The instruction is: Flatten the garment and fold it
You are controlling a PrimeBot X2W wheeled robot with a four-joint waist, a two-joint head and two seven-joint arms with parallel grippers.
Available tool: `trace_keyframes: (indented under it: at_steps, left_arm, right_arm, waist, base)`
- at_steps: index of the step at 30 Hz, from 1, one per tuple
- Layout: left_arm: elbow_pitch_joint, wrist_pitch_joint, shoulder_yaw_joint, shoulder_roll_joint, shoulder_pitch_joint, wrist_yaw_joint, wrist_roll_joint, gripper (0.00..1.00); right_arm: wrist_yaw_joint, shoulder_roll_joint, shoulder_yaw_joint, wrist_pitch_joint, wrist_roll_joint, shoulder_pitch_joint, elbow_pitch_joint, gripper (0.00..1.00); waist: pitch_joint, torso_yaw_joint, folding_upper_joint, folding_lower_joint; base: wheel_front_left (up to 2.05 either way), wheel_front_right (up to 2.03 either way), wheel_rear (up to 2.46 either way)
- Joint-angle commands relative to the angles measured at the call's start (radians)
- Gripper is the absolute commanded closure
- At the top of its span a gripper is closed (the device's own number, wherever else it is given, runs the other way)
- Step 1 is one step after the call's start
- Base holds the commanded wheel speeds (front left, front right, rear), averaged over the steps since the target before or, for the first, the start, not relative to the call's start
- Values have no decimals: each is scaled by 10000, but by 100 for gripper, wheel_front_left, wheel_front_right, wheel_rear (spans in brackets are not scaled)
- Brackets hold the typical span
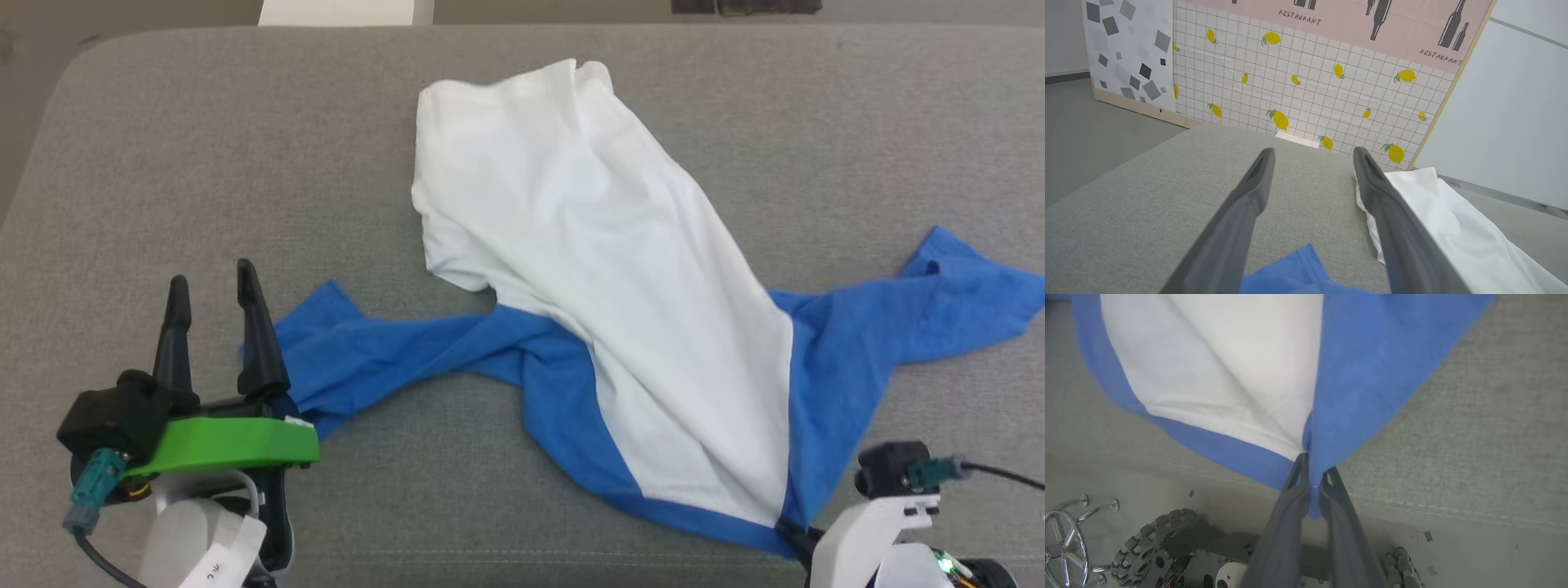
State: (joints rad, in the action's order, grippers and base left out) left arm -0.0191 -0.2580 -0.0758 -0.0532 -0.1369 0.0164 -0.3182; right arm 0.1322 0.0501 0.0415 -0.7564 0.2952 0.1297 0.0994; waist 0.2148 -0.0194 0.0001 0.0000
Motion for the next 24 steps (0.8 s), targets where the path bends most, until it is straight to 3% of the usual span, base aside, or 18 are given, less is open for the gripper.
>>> trace_keyframes:
  at_steps: [1,2,3,9,15,24]
  left_arm:
    - [42,-37,58,29,175,-15,19,0]
    - [81,-37,101,29,207,-6,10,0]
    - [114,-37,147,29,240,9,9,0]
    - [444,-38,524,29,408,221,200,0]
    - [1335,301,1665,-140,428,688,832,0]
    - [2708,2270,2900,-779,-159,1016,1046,0]
  right_arm:
    - [-15,1,70,187,31,86,-68,100]
    - [-15,1,96,442,59,100,-153,58]
    - [-15,1,84,647,68,103,-208,0]
    - [-15,1,400,2668,47,-336,-208,0]
    - [-15,1,542,4645,-379,-712,-23,0]
    - [-15,1,314,5558,-509,-914,-62,0]
  waist:
    - [-161,-115,-1,0]
    - [-233,-132,-1,0]
    - [-273,-137,-1,0]
    - [-532,-145,-1,0]
    - [-692,-107,-1,0]
    - [-610,-229,-1,0]
  base:
    - [0,0,0]
    - [0,0,0]
    - [0,0,0]
    - [0,0,0]
    - [0,0,0]
    - [0,0,0]
